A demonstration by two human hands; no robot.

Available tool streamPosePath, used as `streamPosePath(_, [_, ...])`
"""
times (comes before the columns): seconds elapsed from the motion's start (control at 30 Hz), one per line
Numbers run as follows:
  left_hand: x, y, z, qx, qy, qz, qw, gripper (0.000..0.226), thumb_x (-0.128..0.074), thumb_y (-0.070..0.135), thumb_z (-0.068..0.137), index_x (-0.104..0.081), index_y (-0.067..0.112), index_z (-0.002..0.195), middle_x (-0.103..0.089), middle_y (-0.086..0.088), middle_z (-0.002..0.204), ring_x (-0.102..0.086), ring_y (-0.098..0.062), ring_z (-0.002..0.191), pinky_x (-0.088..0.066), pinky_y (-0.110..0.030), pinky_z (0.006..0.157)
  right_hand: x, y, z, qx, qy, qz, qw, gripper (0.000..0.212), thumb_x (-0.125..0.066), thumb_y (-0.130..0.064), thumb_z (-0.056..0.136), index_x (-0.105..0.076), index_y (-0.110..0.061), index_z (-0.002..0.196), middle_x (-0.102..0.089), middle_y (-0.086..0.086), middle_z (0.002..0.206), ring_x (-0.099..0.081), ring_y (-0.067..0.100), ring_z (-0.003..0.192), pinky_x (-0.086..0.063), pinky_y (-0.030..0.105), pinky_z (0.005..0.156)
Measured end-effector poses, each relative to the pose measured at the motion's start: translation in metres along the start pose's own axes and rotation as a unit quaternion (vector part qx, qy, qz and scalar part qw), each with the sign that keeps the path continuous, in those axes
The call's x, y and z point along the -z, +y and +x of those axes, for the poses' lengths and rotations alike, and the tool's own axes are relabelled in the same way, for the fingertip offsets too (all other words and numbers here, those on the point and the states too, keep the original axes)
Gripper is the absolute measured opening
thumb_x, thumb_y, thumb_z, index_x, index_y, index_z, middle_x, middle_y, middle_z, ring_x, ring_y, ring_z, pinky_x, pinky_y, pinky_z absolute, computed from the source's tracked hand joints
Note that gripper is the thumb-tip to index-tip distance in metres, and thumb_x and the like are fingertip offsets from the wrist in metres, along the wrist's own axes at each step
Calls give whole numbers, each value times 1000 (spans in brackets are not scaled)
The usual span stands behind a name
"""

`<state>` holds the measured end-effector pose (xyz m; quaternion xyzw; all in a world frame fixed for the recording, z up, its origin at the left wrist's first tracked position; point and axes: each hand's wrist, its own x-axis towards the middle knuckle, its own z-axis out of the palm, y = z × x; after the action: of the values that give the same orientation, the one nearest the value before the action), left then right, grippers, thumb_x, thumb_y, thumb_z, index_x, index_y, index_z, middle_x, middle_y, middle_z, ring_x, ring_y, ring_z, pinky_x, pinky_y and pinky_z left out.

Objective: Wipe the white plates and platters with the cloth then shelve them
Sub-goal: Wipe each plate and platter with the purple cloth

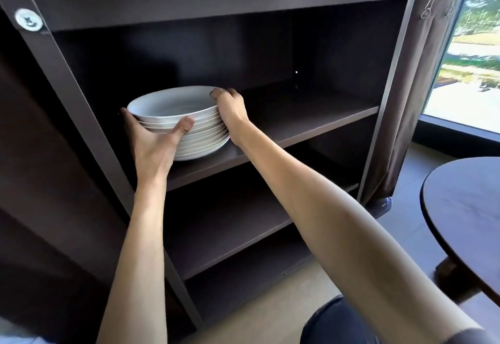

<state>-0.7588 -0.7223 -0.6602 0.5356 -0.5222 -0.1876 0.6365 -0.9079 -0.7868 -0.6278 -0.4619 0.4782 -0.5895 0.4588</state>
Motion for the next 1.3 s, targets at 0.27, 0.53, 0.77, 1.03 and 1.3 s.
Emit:
streamPosePath(0.27, [-81, 26, -70, -355, 193, -114, 908, 32, -61, 16, 98, -62, -6, 121, -52, -24, 142, -52, -31, 133, -46, -55, 102, 92, -4, -29, 112, 97, -56, 987, 24, -59, -24, 95, -74, -10, 106, -77, 5, 96, -74, 18, 89, -55, 26, 81])
streamPosePath(0.53, [-265, 77, -237, -144, -209, -210, 944, 15, -61, 15, 100, -75, 14, 96, -72, 7, 96, -67, -7, 93, -52, -24, 78, 350, 27, -122, 94, 430, -227, 869, 20, -55, -15, 94, -75, -16, 87, -74, 0, 76, -71, 17, 75, -50, 26, 67])
streamPosePath(0.77, [-402, 102, -343, 17, -489, -115, 865, 21, -61, 22, 99, -73, 12, 114, -74, -2, 98, -70, -21, 96, -55, -30, 85, 518, 106, -238, -152, 498, -449, 727, 26, -62, -10, 82, -70, -1, 105, -65, 22, 107, -54, 37, 110, -33, 35, 100])
streamPosePath(1.03, [-521, 111, -402, 100, -562, -6, 821, 47, -64, 33, 93, -57, 9, 132, -72, -16, 114, -70, -34, 103, -56, -47, 95, 567, 109, -247, -177, 531, -475, 679, 29, -54, -16, 81, -69, -5, 103, -63, 18, 111, -51, 36, 111, -32, 38, 105])
streamPosePath(1.3, [-592, 119, -426, 140, -550, 10, 823, 39, -66, 39, 93, -64, 8, 116, -71, -7, 87, -69, -26, 73, -55, -35, 83, 599, 112, -230, -225, 529, -488, 657, 32, -54, -21, 85, -68, -9, 110, -57, 14, 124, -48, 35, 123, -22, 48, 115])
